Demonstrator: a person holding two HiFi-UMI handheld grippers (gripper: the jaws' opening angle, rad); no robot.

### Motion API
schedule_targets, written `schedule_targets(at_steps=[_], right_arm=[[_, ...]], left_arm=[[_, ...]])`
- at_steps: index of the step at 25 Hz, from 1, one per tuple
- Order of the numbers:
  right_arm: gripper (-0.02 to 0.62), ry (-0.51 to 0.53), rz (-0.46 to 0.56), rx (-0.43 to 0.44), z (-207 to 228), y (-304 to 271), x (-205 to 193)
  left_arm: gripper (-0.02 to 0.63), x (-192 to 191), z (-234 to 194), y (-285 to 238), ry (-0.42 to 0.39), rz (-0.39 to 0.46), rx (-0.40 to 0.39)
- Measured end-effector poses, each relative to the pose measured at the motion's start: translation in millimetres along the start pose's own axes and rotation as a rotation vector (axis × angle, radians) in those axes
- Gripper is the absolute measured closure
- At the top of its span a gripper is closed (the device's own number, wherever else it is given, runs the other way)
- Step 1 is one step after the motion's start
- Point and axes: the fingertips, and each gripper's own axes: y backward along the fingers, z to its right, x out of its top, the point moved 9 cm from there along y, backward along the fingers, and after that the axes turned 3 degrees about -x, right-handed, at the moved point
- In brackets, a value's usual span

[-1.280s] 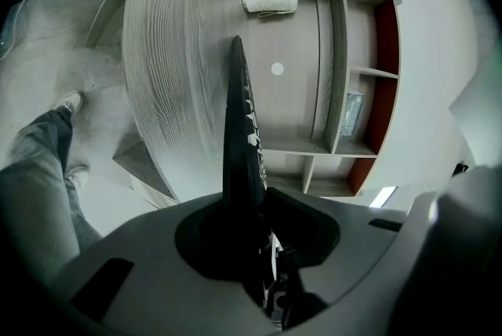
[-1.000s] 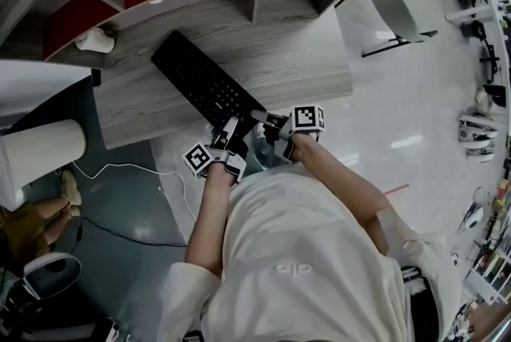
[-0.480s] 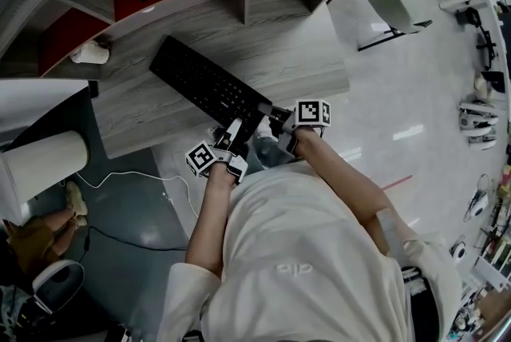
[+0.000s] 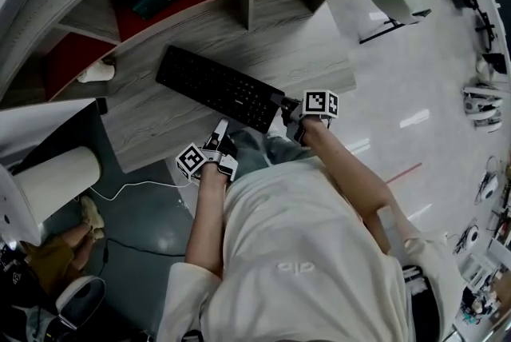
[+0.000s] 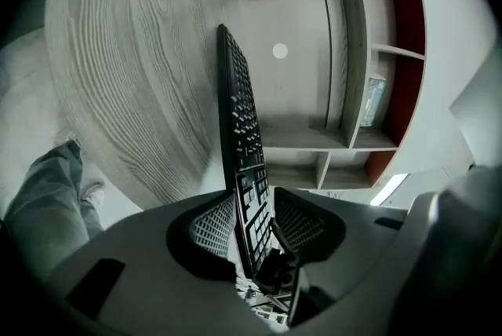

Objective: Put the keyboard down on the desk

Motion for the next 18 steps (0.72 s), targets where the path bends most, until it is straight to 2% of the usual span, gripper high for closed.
schedule_targets(at_steps=[6,15,18], right_arm=[[0.457,0.012,0.072,-0.061,2,-11,20],[0.426,0.063,0.109,-0.137,5,-37,53],[0.415,0.072,0.114,-0.162,8,-44,62]], left_arm=[[0.445,40,13,12,0.023,0.005,-0.028],[0.445,82,11,34,0.004,0.006,-0.002],[0.448,89,10,37,0.042,0.018,-0.011]])
